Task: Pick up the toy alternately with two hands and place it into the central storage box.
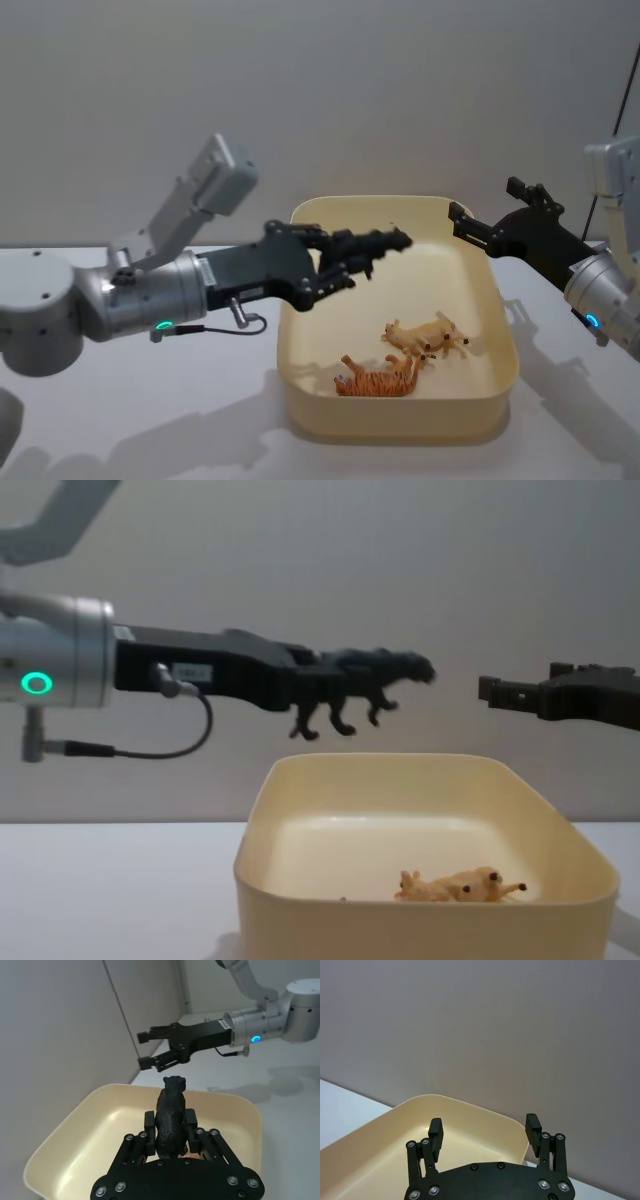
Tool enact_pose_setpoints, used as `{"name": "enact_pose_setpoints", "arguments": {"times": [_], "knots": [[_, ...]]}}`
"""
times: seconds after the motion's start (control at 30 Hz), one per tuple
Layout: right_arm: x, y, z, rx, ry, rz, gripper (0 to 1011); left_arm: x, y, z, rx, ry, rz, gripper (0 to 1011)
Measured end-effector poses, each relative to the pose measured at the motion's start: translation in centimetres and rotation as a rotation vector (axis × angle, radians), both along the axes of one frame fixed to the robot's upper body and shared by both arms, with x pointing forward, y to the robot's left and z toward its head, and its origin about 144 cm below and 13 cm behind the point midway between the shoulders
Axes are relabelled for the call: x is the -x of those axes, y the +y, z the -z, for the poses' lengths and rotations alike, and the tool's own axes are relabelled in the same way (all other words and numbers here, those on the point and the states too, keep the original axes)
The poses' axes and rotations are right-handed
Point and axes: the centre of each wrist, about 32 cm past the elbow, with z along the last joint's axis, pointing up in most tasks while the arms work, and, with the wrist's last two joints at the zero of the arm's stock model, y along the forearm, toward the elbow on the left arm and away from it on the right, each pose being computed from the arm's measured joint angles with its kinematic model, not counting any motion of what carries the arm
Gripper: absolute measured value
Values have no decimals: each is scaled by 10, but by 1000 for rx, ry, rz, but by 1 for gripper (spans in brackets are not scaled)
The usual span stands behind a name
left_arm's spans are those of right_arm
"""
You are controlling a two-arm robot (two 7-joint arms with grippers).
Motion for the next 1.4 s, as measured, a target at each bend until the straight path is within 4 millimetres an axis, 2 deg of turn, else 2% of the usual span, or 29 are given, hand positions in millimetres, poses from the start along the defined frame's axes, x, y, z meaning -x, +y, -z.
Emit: {"name": "enact_pose_setpoints", "arguments": {"times": [0.33, 0.5, 0.53, 0.63, 0.67, 0.8, 0.87, 1.0, 1.1, 1.4], "knots": [[0, 0, 0, 0, 0, 0, 1001, -15, -16, -4, -86, 34, 87, 336], [0, 0, 0, 0, 0, 0, 1001, -19, -21, -5, -110, 44, 109, 465], [0, 0, 0, 0, 0, 0, 1001, -20, -22, -5, -116, 46, 115, 521], [0, 0, 0, 0, 0, 0, 1001, -21, -24, -5, -125, 49, 122, 578], [0, 0, 0, 0, 0, 0, 1001, -22, -24, -6, -130, 51, 126, 649], [0, 0, 0, 0, 0, 0, 1001, -23, -26, -6, -139, 54, 135, 785], [0, 0, 0, 0, 0, 0, 1001, -24, -27, -6, -142, 55, 137, 802], [0, 0, 0, 0, 0, 0, 1001, -25, -28, -7, -149, 58, 143, 942], [0, 0, 0, 0, 0, 0, 1001, -25, -29, -7, -153, 59, 146, 1002], [0, 0, 0, 0, 0, 0, 1001, -27, -30, -7, -159, 62, 152, 1002]]}}
